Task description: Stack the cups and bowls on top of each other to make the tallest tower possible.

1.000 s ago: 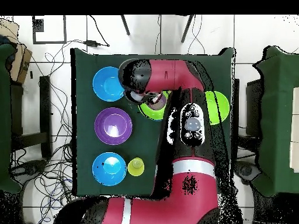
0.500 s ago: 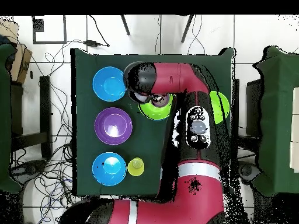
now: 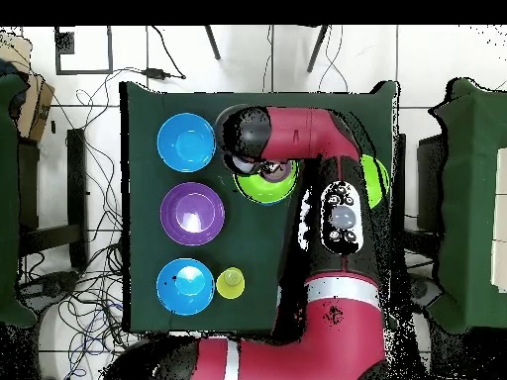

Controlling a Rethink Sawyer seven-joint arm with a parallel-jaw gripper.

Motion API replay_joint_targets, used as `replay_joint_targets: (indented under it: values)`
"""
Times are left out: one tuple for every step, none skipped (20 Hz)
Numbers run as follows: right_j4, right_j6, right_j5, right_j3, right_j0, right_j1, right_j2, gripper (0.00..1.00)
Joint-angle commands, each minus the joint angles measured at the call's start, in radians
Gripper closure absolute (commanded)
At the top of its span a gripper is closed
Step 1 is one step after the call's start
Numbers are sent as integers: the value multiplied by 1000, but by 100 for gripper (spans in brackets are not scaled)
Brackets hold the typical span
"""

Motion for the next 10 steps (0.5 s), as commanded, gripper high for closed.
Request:
replay_joint_targets:
  values:
    - [-12, -72, -46, 127, -8, -32, 54, 100]
    - [-10, -67, -51, 144, -8, -39, 52, 100]
    - [-12, -64, -59, 147, -8, -38, 52, 100]
    - [-10, -58, -70, 157, -10, -35, 54, 100]
    - [-5, -52, -69, 158, -11, -31, 57, 100]
    - [-6, -41, -84, 162, -9, -26, 58, 100]
    - [-3, -33, -92, 172, -8, -28, 59, 100]
    - [-1, -22, -108, 181, -6, -26, 62, 100]
    - [2, -18, -113, 190, -7, -27, 64, 100]
    - [5, -10, -119, 195, -5, -27, 65, 100]
